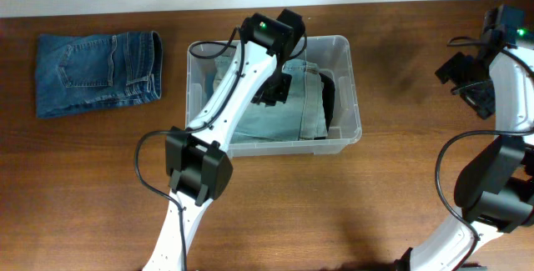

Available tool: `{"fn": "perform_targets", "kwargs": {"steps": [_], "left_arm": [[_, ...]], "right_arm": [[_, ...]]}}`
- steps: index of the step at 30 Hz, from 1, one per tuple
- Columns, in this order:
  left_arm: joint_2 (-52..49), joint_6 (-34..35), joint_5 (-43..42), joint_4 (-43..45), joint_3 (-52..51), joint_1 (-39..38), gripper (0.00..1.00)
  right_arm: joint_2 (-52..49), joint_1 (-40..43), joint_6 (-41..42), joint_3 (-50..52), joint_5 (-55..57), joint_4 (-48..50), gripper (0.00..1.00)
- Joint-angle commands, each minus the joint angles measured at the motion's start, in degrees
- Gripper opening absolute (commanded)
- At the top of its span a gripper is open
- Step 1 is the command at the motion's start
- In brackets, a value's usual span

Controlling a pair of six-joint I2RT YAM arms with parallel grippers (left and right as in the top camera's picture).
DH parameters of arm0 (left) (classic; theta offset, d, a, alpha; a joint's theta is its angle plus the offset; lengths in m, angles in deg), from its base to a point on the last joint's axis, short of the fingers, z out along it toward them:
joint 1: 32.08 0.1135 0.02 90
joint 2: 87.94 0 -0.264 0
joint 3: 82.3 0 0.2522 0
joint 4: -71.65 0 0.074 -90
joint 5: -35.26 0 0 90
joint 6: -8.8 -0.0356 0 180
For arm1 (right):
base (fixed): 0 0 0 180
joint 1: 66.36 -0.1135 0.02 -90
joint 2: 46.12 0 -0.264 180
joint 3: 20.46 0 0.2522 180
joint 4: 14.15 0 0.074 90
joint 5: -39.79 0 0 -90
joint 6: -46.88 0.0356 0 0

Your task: Pack container

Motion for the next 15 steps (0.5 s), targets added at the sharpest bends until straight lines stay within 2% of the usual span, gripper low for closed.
{"fn": "perform_targets", "kwargs": {"steps": [1,6,11,13,15], "left_arm": [[1.3,0.9,0.2,2.3,-5.7,0.3,0.17],[1.3,0.9,-2.6,4.2,-11.5,0.3,0.17],[1.8,0.8,-2.6,4.4,-10.6,0.3,0.16],[2.3,0.8,-2.6,4.6,-8.9,0.3,0.08],[2.9,0.8,-2.6,4.6,-6.0,0.2,0.06]], "right_arm": [[-0.3,0.4,0.5,0.0,0.7,0.0,0.98],[-0.3,0.4,0.5,0.0,0.7,0.0,0.98],[-0.3,0.4,0.5,0.0,0.7,0.0,0.98],[-0.3,0.4,0.5,0.0,0.7,0.0,0.98],[-0.3,0.4,0.5,0.0,0.7,0.0,0.98]]}}
